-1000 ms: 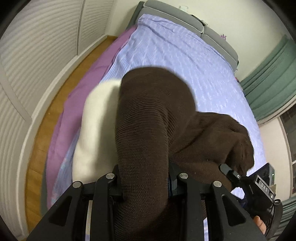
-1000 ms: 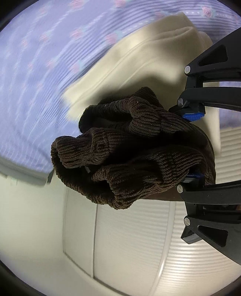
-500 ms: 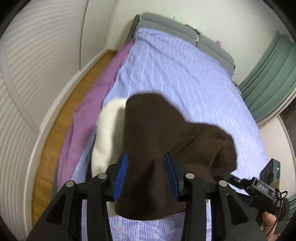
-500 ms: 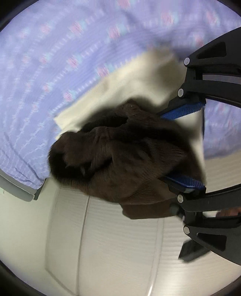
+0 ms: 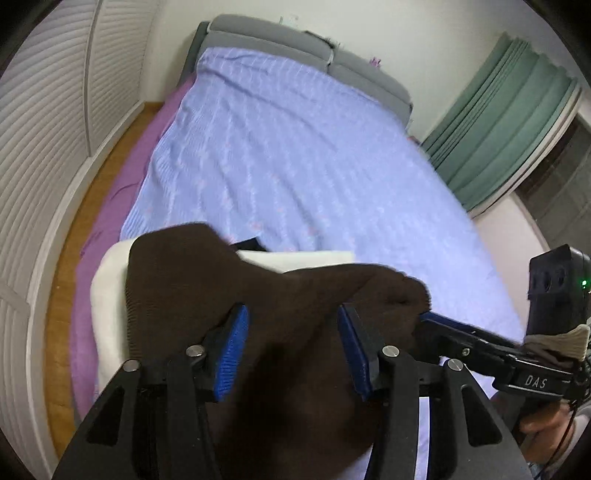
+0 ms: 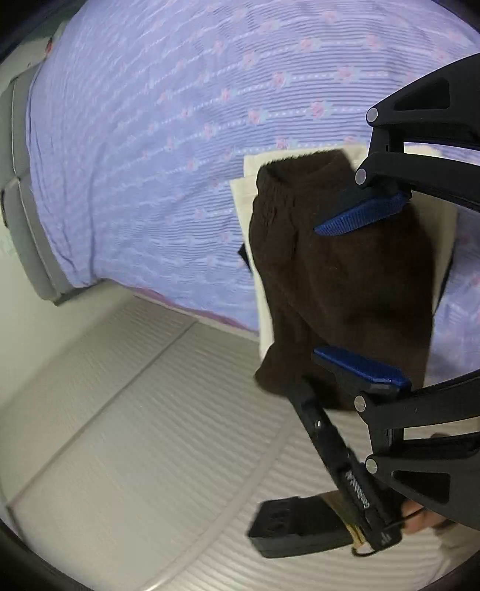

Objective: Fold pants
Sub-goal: 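Lower the pants onto the cream towels and open both grippers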

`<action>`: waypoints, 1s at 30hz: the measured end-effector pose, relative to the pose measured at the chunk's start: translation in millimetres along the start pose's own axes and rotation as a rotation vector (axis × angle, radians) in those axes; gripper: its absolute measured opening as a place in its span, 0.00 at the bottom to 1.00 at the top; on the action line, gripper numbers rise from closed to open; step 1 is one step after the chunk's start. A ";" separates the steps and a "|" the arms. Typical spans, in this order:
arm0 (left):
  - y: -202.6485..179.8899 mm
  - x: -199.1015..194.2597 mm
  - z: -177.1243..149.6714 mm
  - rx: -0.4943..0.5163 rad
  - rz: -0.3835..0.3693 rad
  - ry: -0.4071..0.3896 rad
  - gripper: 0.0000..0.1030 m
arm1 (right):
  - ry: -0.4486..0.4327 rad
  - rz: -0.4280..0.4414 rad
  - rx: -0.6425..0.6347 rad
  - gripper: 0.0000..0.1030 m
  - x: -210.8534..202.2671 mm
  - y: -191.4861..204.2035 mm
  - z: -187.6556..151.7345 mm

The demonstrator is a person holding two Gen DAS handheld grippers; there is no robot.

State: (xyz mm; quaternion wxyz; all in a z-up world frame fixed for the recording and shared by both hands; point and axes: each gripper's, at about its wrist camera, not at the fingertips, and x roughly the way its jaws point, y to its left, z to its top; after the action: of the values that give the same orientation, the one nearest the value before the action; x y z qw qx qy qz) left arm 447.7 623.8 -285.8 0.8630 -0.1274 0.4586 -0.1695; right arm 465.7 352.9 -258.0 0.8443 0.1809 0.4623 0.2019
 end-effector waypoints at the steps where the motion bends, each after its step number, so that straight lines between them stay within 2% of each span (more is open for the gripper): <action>1: 5.8 2.3 -0.8 -0.006 0.004 0.000 0.38 | 0.019 -0.027 -0.008 0.63 8.1 -2.8 -0.2; 5: 27.9 12.4 0.5 -0.056 0.002 0.012 0.18 | 0.061 -0.088 -0.017 0.60 27.5 -21.7 -10.5; 9: 24.0 20.3 2.0 -0.006 0.057 0.025 0.18 | 0.098 -0.149 -0.014 0.61 31.1 -30.6 -22.5; 10: 22.1 20.1 2.6 0.002 0.071 0.025 0.18 | 0.111 -0.156 -0.003 0.67 34.0 -36.0 -22.6; 12: 18.8 17.7 2.8 0.006 0.074 0.031 0.18 | 0.131 -0.119 0.049 0.67 34.8 -44.5 -22.4; 14: 9.1 11.0 4.2 0.024 0.090 0.025 0.22 | 0.120 -0.115 0.046 0.67 29.5 -42.3 -20.6; 15: 3.1 6.6 3.5 0.040 0.095 0.020 0.30 | 0.115 -0.116 0.038 0.67 26.8 -40.1 -19.9; 17: -8.8 -1.9 1.6 0.066 0.121 0.007 0.56 | 0.096 -0.121 0.017 0.67 19.3 -34.6 -17.9; 19: -24.6 -16.7 -0.1 0.095 0.163 -0.029 0.68 | 0.076 -0.132 -0.002 0.67 6.8 -29.2 -17.0; 22: -45.1 -41.0 -2.5 0.101 0.177 -0.060 0.69 | 0.048 -0.136 -0.026 0.67 -15.8 -20.9 -14.1; 27: -95.9 -95.9 -12.7 0.083 0.268 -0.118 0.69 | 0.001 -0.128 -0.083 0.67 -79.2 -7.6 -15.7; 30: -150.3 -132.9 -28.3 0.077 0.321 -0.154 0.69 | -0.039 -0.133 -0.121 0.67 -133.8 -7.1 -21.7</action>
State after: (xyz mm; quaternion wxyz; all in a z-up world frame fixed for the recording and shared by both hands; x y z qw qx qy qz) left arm 328.2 539.6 -145.5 0.9158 -0.0321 0.3988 -0.0365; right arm 382.8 281.5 -177.8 0.8742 0.1022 0.4434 0.1694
